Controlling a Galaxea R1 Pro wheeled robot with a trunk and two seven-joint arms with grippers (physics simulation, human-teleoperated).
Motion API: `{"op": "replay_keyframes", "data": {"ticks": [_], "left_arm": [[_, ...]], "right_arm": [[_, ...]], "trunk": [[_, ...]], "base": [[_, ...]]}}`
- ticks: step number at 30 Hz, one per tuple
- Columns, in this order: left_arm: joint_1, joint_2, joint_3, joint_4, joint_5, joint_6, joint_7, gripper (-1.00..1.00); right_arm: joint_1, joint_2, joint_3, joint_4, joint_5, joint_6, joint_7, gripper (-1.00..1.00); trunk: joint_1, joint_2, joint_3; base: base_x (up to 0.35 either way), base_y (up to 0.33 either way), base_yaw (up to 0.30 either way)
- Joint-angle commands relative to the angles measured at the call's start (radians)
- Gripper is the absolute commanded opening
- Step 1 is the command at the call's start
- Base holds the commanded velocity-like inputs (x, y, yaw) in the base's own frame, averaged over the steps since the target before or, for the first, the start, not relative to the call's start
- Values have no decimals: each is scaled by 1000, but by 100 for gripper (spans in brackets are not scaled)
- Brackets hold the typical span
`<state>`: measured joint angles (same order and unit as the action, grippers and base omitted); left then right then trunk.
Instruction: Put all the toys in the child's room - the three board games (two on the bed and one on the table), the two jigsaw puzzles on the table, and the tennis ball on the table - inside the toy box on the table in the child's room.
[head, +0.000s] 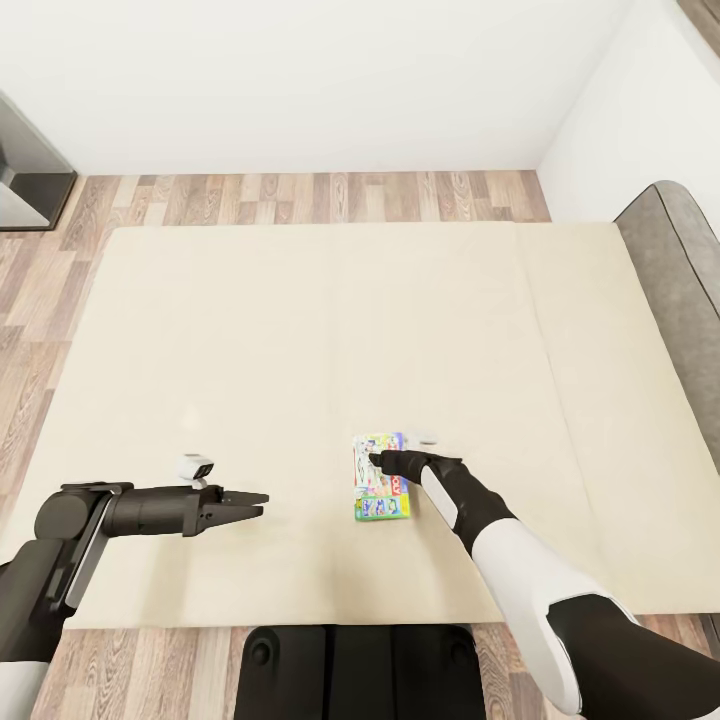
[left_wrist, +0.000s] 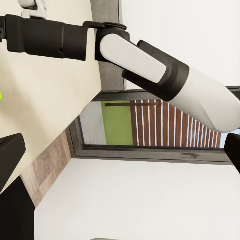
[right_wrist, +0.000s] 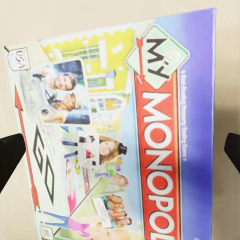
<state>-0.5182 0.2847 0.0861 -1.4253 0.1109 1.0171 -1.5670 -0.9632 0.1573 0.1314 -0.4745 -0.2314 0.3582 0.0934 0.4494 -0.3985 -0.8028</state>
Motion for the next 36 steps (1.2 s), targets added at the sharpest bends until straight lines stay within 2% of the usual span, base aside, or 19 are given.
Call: {"op": "replay_keyframes", "data": {"ticks": [1, 36], "left_arm": [[0, 0, 0, 0, 0, 11, -4, 100], [0, 1, 1, 0, 0, 11, -4, 100]], "right_arm": [[0, -1, 3, -1, -7, 5, -1, 100], [0, 0, 1, 20, -6, 5, -1, 100]], "trunk": [[1, -2, -1], [1, -2, -1]], "base": [[0, 0, 0], [0, 17, 0]]}}
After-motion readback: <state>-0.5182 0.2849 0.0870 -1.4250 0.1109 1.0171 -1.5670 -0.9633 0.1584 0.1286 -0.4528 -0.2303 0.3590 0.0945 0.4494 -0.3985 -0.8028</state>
